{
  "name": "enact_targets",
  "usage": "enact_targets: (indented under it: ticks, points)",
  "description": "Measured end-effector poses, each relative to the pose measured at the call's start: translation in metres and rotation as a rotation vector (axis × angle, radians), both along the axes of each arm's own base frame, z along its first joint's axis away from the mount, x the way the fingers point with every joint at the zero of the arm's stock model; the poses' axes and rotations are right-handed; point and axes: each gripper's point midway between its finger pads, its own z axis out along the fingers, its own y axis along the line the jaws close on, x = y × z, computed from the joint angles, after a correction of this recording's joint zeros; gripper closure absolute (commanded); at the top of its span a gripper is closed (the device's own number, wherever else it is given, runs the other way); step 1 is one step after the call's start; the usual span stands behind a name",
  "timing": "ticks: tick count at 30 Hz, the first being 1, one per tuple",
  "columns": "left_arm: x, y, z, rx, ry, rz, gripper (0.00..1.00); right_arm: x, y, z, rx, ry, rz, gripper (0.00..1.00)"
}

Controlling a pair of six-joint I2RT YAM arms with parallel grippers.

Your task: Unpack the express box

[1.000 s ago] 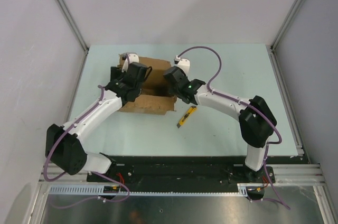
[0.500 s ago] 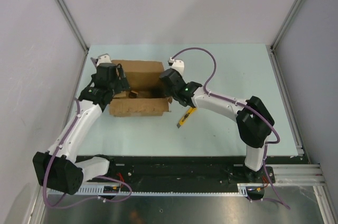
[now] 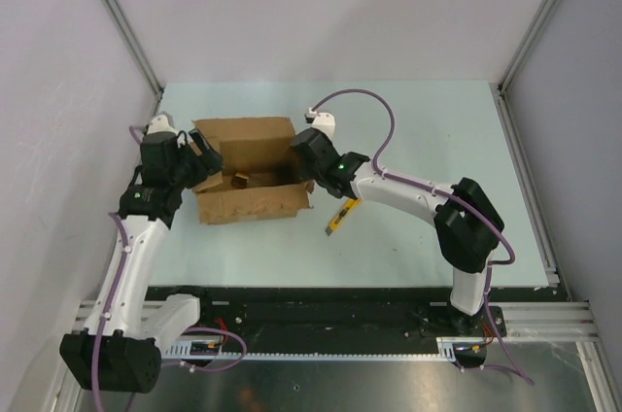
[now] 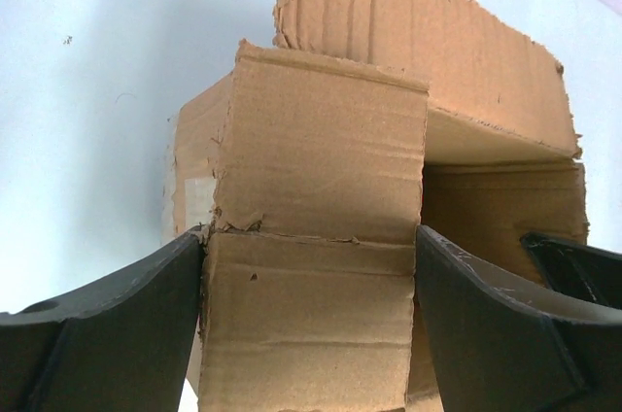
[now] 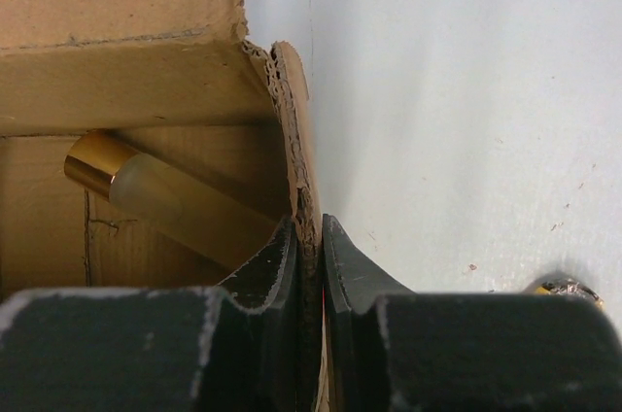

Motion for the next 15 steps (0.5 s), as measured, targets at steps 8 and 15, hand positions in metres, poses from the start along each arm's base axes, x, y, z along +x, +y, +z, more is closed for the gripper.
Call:
enact_targets:
  ticks: [8,15]
  points:
    - [0.000,0.008,0.027,-0.105,-0.137,0.004,0.16,0.001,-0.003,0.000,-0.011,-0.007,-0.012,1.00]
    - [0.011,0.005,0.047,-0.153,-0.240,-0.033,0.16,0.016,-0.047,0.002,-0.120,-0.032,-0.141,1.00]
